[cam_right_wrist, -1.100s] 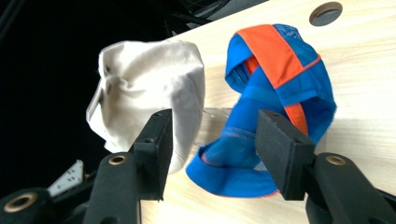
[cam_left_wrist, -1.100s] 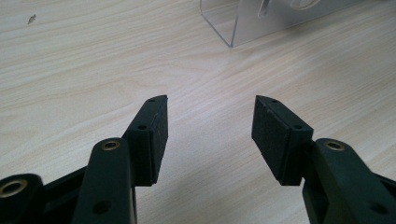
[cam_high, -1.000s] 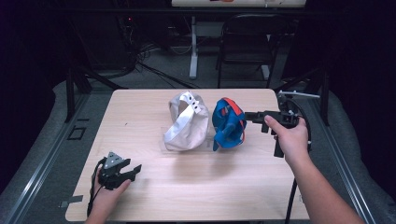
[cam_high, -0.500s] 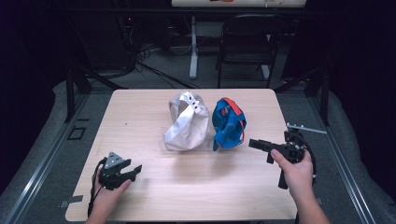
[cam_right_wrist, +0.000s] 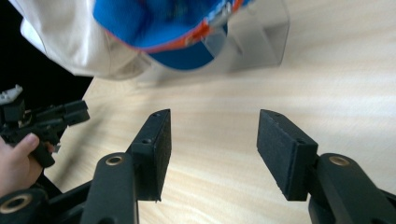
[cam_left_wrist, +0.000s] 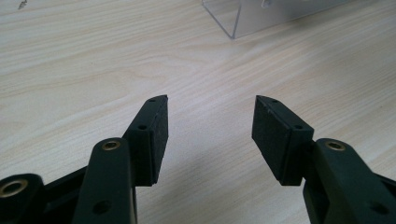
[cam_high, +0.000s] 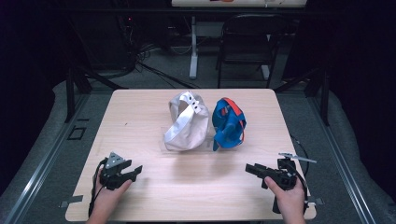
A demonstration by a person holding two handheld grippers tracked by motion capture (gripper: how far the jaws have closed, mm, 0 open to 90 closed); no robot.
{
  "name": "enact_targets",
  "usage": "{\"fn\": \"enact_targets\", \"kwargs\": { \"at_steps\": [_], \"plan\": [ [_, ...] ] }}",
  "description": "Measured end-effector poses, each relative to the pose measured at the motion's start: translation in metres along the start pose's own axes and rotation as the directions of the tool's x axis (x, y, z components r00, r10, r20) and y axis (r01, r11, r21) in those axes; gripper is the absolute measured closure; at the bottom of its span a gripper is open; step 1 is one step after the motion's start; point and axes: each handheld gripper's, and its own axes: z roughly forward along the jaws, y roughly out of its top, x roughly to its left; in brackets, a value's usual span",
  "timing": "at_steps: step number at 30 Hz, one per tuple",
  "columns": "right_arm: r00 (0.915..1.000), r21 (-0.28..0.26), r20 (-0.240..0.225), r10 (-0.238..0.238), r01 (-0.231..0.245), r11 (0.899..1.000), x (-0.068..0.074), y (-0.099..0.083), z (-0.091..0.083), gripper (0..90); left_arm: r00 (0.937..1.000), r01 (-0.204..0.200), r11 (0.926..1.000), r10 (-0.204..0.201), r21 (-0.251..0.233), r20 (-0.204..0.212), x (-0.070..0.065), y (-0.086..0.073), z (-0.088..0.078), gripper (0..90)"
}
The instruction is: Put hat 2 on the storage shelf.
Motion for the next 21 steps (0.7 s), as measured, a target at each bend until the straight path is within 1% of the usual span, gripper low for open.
{"fn": "enact_targets", "kwargs": {
  "at_steps": [1,2,3,5,8,11,12,13,15,16,18,19,21],
  "plan": [
    [1.0,0.0,0.0,0.0,0.0,1.0,0.0,0.0,0.0,45.4,1.0,0.0,1.0,0.0,0.0,0.0,0.0,0.0,0.0,46.3],
    [0.9999,0.009,0.01,-0.012,0.012,1.0,-0.001,-0.003,0.001,45.4,1.0,0.001,1.0,-0.001,0.001,0.001,0.0,0.0,0.0,46.3],
    [0.9999,-0.004,0.004,-0.012,0.012,1.0,-0.002,-0.007,0.002,45.4,1.0,0.001,1.0,-0.001,0.001,0.001,0.0,0.0,0.001,46.4],
    [0.9998,-0.024,0.013,-0.012,0.012,1.0,-0.003,-0.012,0.004,45.5,1.0,0.002,1.0,-0.002,0.003,0.001,0.0,0.0,0.001,46.4],
    [0.9995,-0.05,0.019,-0.026,0.027,0.998,-0.005,-0.016,0.005,45.5,1.0,0.002,1.0,-0.002,0.007,0.001,0.0,-0.001,0.001,46.4],
    [0.9976,-0.057,0.042,-0.056,0.058,0.997,-0.006,-0.019,0.007,45.4,1.0,0.0,1.0,0.0,0.007,0.002,0.0,-0.001,0.002,46.3],
    [0.9978,-0.074,0.034,-0.057,0.059,0.996,-0.007,-0.02,0.008,45.4,1.0,-0.001,1.0,0.001,0.007,0.002,0.0,-0.001,0.002,46.3],
    [0.9976,-0.077,0.033,-0.06,0.063,0.995,-0.007,-0.022,0.009,45.4,1.0,-0.003,1.0,0.003,0.007,0.003,0.0,-0.001,0.003,46.3],
    [0.9987,-0.093,0.021,-0.047,0.049,0.994,-0.01,-0.027,0.011,45.1,1.0,-0.001,1.0,0.001,0.009,0.005,0.0,-0.001,0.003,46.3],
    [0.9987,-0.093,0.021,-0.047,0.049,0.994,-0.01,-0.027,0.011,45.1,1.0,-0.001,1.0,0.001,0.008,0.005,-0.001,-0.001,0.004,46.3],
    [0.9993,-0.091,0.002,-0.039,0.039,0.995,-0.011,-0.03,0.012,45.0,1.0,-0.006,0.9999,0.006,0.013,0.006,-0.001,-0.001,0.004,46.3],
    [0.999,-0.084,0.006,-0.044,0.045,0.995,-0.012,-0.03,0.012,45.0,1.0,-0.006,0.9999,0.006,0.012,0.007,-0.001,-0.001,0.004,46.3],
    [0.9992,-0.092,0.009,-0.039,0.04,0.995,-0.013,-0.032,0.014,45.0,0.9999,-0.006,1.0,0.006,0.007,0.008,-0.002,-0.001,0.004,46.3]
  ]
}}
